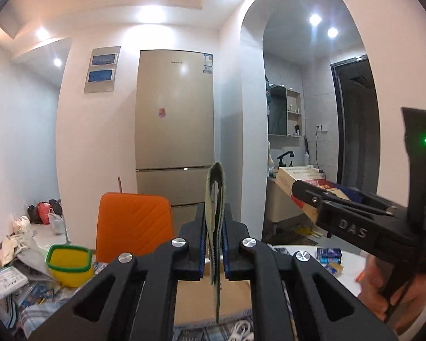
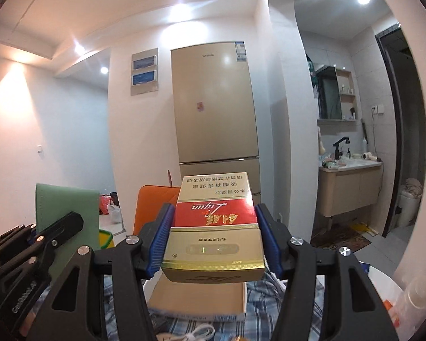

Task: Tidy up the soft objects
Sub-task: 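Lift the green card and red-gold pack and carry both over the cardboard box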

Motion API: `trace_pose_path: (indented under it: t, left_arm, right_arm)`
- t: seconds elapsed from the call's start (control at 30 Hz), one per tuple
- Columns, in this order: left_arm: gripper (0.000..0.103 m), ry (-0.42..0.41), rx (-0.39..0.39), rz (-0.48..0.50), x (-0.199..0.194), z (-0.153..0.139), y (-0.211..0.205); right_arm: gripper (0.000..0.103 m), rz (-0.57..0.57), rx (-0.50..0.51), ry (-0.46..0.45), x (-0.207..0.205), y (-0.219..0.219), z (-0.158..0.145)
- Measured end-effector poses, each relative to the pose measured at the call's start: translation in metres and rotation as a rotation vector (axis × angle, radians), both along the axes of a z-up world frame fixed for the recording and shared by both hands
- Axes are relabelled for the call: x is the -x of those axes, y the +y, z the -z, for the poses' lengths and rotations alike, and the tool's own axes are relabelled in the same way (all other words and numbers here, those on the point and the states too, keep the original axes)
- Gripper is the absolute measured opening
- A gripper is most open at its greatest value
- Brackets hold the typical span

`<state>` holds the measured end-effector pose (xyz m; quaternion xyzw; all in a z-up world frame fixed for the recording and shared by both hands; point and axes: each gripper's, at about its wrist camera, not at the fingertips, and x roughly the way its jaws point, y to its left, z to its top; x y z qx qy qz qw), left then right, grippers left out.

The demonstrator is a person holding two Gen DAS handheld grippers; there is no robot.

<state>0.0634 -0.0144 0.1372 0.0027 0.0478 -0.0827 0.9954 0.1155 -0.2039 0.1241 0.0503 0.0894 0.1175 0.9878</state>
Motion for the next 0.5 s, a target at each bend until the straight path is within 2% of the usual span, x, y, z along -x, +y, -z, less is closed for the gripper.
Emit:
trace_pose_path:
  t: [0.1, 0.2, 0.3, 0.37, 0.5]
  left_arm:
    - [0.01, -0.017, -0.003, -0.012, -0.012, -0.004, 0.001]
    - [0.01, 0.003, 0.025, -0.017, -0.031, 0.003, 0.007]
    - [0.01, 0.088, 0.059, 0.014, -0.056, 0.02, 0.016]
    - [0.01, 0.144, 0.052, 0.004, -0.075, 0.035, 0.019]
    - [0.01, 0.28, 0.073, 0.031, -0.11, 0.066, 0.027]
  right_arm:
    - [0.056, 0.007, -0.047, 0.004, -0.021, -0.003, -0.005]
    - [0.057, 0.032, -0.049, -0.006, -0.034, -0.002, -0.001]
    - [0.057, 0.024, -0.043, 0.039, -0.048, 0.001, 0.017]
    - [0.057, 0.007, -0.032, 0.077, -0.056, 0.005, 0.033]
    - [0.057, -0.003, 0.024, 0.15, -0.078, 0.015, 0.065]
